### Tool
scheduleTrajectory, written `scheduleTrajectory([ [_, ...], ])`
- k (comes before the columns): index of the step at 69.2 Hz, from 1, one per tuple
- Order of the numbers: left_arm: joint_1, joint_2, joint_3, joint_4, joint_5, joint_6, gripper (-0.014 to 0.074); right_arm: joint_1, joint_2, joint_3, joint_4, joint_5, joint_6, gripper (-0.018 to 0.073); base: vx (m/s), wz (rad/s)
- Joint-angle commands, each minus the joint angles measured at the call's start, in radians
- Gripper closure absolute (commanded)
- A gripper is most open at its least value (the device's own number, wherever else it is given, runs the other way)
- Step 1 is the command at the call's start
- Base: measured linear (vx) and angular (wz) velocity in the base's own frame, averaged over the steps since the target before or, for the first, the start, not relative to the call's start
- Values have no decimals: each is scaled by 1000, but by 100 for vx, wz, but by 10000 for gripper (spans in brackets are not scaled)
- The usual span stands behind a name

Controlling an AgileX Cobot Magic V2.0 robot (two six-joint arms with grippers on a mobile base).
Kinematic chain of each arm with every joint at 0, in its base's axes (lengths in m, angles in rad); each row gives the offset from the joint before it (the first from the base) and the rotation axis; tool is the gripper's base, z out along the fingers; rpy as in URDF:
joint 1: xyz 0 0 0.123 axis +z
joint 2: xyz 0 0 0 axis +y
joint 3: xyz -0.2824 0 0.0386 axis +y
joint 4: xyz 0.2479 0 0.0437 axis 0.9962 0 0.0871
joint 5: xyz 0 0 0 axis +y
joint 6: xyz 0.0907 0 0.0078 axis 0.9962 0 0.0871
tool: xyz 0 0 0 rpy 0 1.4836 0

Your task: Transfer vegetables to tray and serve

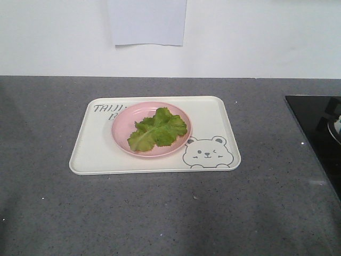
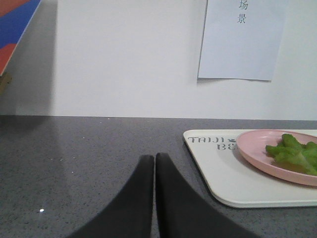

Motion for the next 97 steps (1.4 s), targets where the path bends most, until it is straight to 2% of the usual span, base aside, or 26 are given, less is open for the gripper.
scheduleTrajectory([
  [1,2,-15,10,-8,-75,-1,603,-5,-3,7,-3,-76,-5,564,0,0],
  [97,2,-15,10,-8,-75,-1,603,-5,-3,7,-3,-76,-5,563,0,0],
])
